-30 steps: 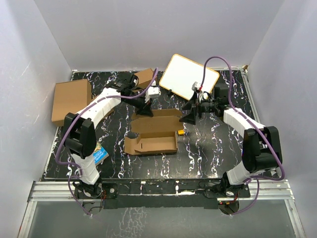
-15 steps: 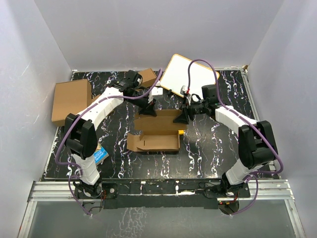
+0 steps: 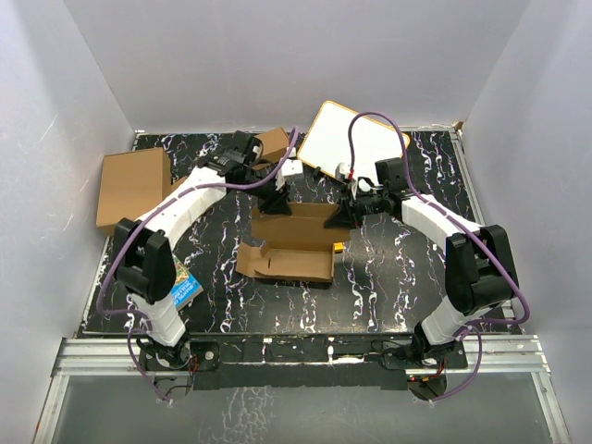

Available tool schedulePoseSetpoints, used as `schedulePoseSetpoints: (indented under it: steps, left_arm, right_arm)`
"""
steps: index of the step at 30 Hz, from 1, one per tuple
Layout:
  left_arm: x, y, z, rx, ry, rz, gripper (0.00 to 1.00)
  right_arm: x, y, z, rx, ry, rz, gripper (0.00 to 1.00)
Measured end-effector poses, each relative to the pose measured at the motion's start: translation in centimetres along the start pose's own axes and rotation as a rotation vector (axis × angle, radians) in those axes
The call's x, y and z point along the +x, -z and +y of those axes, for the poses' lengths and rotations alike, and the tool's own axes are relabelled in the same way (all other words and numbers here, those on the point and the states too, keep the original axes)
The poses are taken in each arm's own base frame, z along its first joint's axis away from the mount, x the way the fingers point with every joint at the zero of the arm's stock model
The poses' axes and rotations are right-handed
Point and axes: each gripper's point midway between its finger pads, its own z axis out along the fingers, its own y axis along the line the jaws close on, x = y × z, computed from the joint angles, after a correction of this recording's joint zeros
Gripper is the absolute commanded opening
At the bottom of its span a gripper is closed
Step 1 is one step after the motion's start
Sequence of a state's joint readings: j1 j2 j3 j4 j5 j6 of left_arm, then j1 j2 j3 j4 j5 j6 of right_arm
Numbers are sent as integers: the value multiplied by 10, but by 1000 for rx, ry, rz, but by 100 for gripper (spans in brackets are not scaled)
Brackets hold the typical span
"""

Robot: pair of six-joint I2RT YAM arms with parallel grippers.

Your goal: Fold the paper box

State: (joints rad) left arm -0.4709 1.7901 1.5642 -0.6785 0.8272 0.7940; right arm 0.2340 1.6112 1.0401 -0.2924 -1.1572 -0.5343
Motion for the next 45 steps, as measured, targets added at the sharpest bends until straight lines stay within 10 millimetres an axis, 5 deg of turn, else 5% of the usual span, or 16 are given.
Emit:
schedulePoseSetpoints:
  steps: [4,8,12,15,17,22,33,45]
  left_arm:
    - [-2,15,-3,-128,25,-30,59]
    - [-13,50,-9,-330,82,-114,64]
    - [-25,86,-18,-505,185,-251,59]
    - [-18,98,-29,-571,331,-335,38]
    - [-5,92,-33,-582,447,-354,22]
    - [46,60,-40,-558,720,-298,9]
    - [110,36,-36,-646,924,-205,3]
    - [150,12,-34,-681,967,-218,2]
  right_arm:
    - [2,4,2,-10,-4,-3,8]
    - [4,8,1,-9,-7,-5,8]
    - [4,9,0,-6,-1,-5,8]
    - [4,9,-1,-5,4,-5,8]
    - [4,9,-1,-5,6,-5,8]
    - [4,9,-1,-4,7,-5,8]
    - [4,9,-1,-3,6,-4,8]
    - [4,9,-1,-3,2,-6,8]
